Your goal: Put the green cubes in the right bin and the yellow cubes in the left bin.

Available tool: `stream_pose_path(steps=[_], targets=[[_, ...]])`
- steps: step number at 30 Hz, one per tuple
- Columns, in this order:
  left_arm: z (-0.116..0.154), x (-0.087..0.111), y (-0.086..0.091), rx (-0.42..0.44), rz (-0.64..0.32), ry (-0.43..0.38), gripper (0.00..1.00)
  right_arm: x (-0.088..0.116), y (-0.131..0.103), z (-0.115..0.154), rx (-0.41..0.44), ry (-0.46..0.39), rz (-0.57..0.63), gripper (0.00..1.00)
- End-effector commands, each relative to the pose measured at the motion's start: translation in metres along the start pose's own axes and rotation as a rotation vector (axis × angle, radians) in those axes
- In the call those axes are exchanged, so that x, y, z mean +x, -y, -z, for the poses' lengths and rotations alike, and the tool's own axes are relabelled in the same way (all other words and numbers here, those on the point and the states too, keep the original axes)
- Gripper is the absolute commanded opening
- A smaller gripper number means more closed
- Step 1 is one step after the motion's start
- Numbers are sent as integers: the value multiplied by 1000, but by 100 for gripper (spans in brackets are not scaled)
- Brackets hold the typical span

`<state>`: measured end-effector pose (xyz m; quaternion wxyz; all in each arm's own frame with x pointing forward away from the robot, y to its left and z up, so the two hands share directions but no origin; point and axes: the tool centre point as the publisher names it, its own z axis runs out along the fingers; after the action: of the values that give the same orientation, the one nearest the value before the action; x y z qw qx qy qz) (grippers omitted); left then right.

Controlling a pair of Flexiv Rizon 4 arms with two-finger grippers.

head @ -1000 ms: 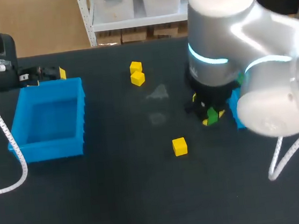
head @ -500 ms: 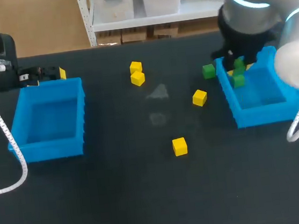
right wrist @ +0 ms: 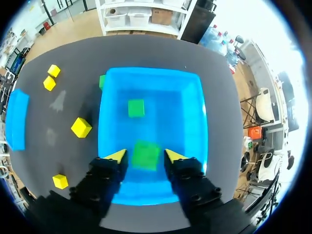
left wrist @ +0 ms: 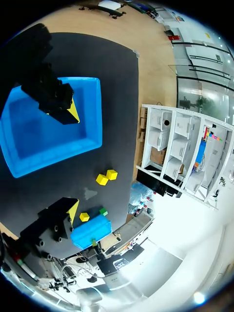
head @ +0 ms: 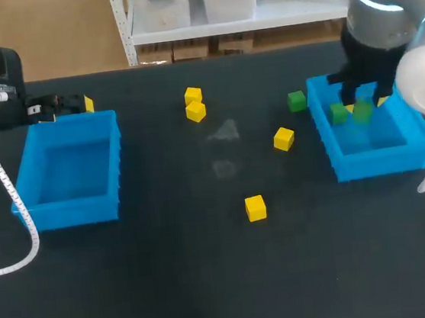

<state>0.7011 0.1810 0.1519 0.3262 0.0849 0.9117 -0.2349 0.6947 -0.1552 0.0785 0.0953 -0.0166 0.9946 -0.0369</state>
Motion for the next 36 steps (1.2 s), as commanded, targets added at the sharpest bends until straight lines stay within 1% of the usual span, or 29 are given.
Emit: stream_pose_path(steps=[1,5,10,16,22,27,29,33,36], targets=[[0,2,-3,12,-2,7,100,-5,-2,-1,4,-21,-3,100],[0,2,-3,12,-2,7,100,-6,-4,7,18,-19,-6,100],[0,2,-3,12,-2,7,100,-14,-15,24,38,3,-16,100],[0,2,-3,12,-2,7,100,-26,-47,38,53,26,-4,100],[0,2,-3,12,-2,7,100,-30,-84,42,55,31,28,100],[0,2,-3,12,-2,7,100,-35,-115,39,52,32,38,100],[0,2,-3,12,-2,7,100,-37,-124,36,50,30,38,100],[0,2,-3,12,-2,7,100,-42,-137,27,54,19,15,100],[0,2,-3,12,-2,7,100,-46,-143,20,60,14,-6,100]])
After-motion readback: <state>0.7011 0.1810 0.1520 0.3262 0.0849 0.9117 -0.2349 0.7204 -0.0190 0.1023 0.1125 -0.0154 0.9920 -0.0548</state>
